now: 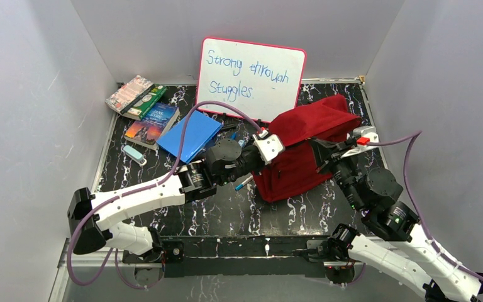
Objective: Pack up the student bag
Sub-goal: Unzip the student bag at the center of the board.
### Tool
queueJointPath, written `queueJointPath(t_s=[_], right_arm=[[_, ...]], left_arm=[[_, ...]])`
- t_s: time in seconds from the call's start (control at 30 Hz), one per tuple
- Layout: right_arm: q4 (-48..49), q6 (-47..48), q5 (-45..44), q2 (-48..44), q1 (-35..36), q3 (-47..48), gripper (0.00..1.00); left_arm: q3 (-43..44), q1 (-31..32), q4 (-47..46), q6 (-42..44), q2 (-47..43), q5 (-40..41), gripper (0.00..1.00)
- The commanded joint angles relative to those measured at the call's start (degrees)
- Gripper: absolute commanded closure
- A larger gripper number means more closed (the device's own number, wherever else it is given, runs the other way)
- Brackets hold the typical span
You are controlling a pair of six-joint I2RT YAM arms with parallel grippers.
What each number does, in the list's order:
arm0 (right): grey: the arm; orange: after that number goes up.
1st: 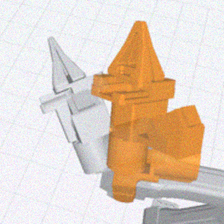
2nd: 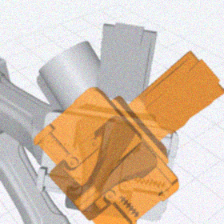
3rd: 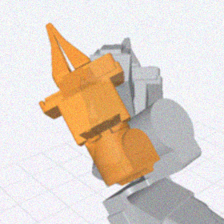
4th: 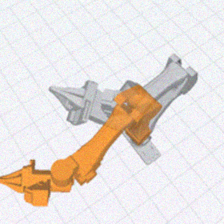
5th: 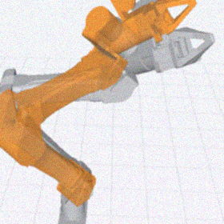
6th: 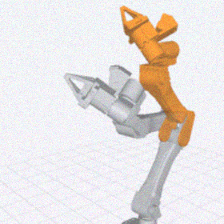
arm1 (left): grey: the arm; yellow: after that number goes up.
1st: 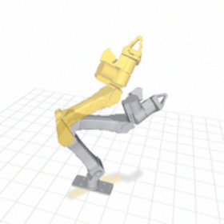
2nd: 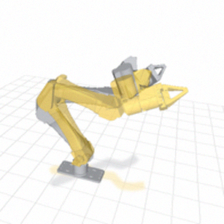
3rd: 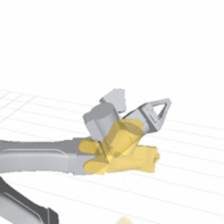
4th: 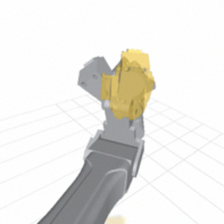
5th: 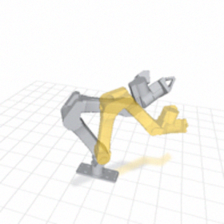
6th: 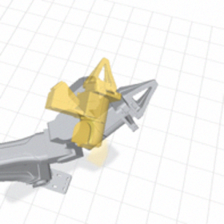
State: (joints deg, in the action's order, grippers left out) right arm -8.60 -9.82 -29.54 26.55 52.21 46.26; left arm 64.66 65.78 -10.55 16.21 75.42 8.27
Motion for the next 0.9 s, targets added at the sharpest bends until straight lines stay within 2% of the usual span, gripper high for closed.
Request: queueJointPath(t_s=[0.0, 0.23, 0.53, 0.73, 0.8, 0.87], right_arm=[[-1.1, 0.9, -11.1, 0.5, 0.0, 3.9, 1.0], [-3.8, -2.5, -23.9, -1.6, 0.1, 3.0, 1.0], [-7.6, -3.4, -29.9, -1.1, 0.1, 3.9, 1.0], [-13.4, -8.6, -36.5, 0.0, 0.0, 5.2, 1.0], [-13.9, -8.7, -35.6, 0.2, 0.1, 5.8, 1.0], [-11.9, -6.1, -30.7, 0.3, 0.0, 6.0, 1.0]], left_arm=[[0.1, 0.1, -1.2, -0.6, -3.4, 2.4, 1.0], [-2.2, 0.1, -0.6, -1.1, -5.7, 3.5, 1.0], [-4.8, 0.1, 0.1, -2.4, -8.1, 5.2, 1.0], [-6.4, 0.1, 0.5, -3.1, -10.2, 6.5, 1.0], [-6.8, 0.1, 0.4, -3.3, -10.7, 6.8, 1.0], [-6.8, 0.1, 0.2, -3.1, -10.6, 6.5, 1.0]])
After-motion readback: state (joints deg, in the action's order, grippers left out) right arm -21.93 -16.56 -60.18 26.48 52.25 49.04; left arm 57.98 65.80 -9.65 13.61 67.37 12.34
